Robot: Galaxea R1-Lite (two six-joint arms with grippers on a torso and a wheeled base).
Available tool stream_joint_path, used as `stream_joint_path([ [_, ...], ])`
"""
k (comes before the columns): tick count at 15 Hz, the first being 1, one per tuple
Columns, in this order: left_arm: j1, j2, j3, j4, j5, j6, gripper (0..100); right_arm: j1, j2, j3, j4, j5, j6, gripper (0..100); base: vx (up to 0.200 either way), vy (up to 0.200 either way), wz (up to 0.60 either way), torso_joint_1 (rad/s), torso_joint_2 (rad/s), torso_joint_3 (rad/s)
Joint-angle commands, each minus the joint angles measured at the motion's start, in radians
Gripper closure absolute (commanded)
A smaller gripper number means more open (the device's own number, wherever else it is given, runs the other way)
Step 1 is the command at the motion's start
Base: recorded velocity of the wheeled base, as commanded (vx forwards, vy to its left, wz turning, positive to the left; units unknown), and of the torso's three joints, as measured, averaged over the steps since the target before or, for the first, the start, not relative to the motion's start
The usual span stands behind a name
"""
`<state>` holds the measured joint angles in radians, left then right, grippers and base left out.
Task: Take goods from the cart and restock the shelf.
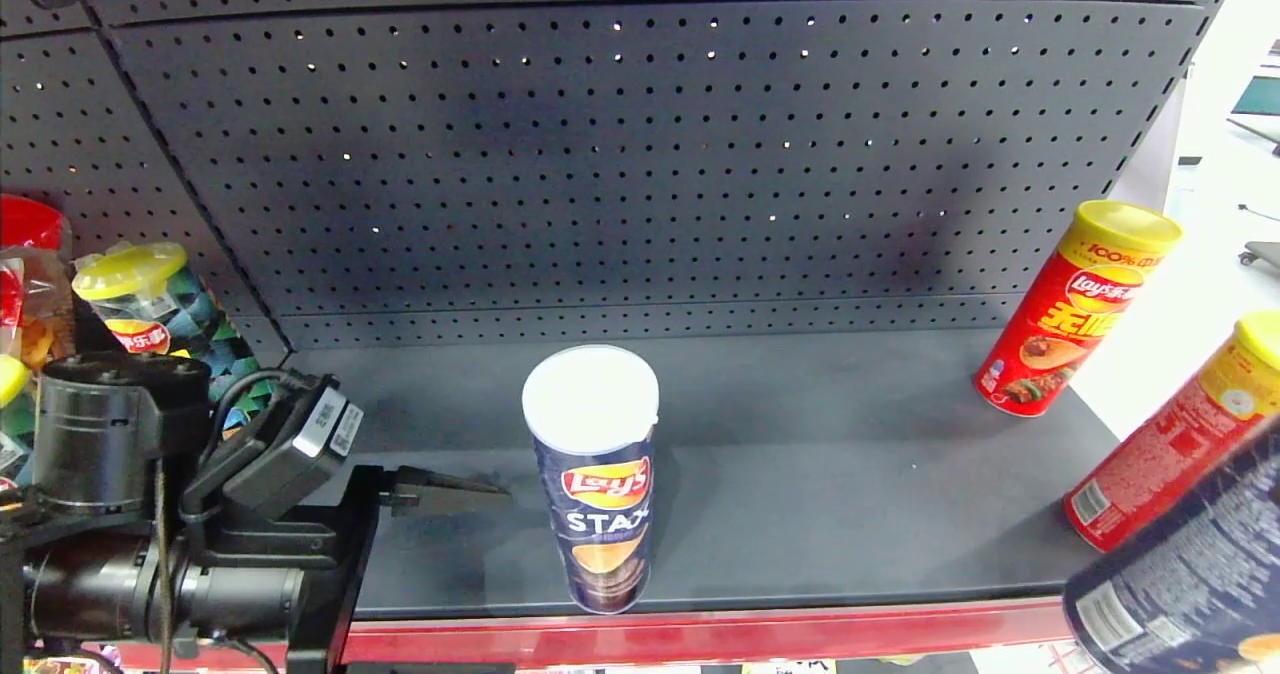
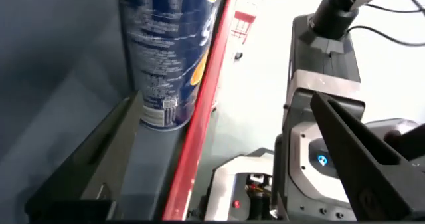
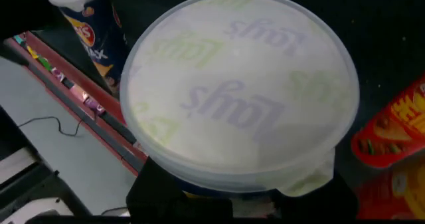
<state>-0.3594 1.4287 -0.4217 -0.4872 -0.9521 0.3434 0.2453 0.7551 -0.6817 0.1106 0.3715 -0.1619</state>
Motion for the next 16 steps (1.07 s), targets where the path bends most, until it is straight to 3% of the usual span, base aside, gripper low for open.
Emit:
stream_joint_path([
  [1, 0.002, -0.048, 0.031, -0.001, 0.003, 0.0, 0, 0.061, 0.194, -0.032, -0.118, 0.001, -0.001, 100, 0.0, 0.0, 0.0, 0.0, 0.0, 0.0],
  [2, 0.003, -0.068, 0.06, 0.001, 0.024, 0.0, 0, 0.088, 0.291, -0.048, -0.218, 0.001, -0.001, 100, 0.0, 0.0, 0.0, 0.0, 0.0, 0.0],
  [7, 0.002, -0.136, 0.144, -0.001, 0.104, 0.0, 0, 0.177, 0.56, -0.176, -0.367, 0.0, 0.001, 100, 0.0, 0.0, 0.0, 0.0, 0.0, 0.0],
  [9, 0.002, -0.152, 0.144, 0.002, 0.168, 0.002, 0, 0.21, 0.69, -0.249, -0.422, 0.0, 0.007, 100, 0.0, 0.0, 0.0, 0.0, 0.0, 0.0],
  [13, 0.0, -0.192, 0.185, 0.006, 0.204, 0.002, 0, 0.258, 0.914, -0.381, -0.531, 0.0, 0.005, 100, 0.0, 0.0, 0.0, 0.0, 0.0, 0.0],
  [16, 0.002, -0.212, 0.201, 0.006, 0.211, 0.0, 0, 0.293, 1.011, -0.484, -0.537, 0.003, 0.018, 100, 0.0, 0.0, 0.0, 0.0, 0.0, 0.0],
])
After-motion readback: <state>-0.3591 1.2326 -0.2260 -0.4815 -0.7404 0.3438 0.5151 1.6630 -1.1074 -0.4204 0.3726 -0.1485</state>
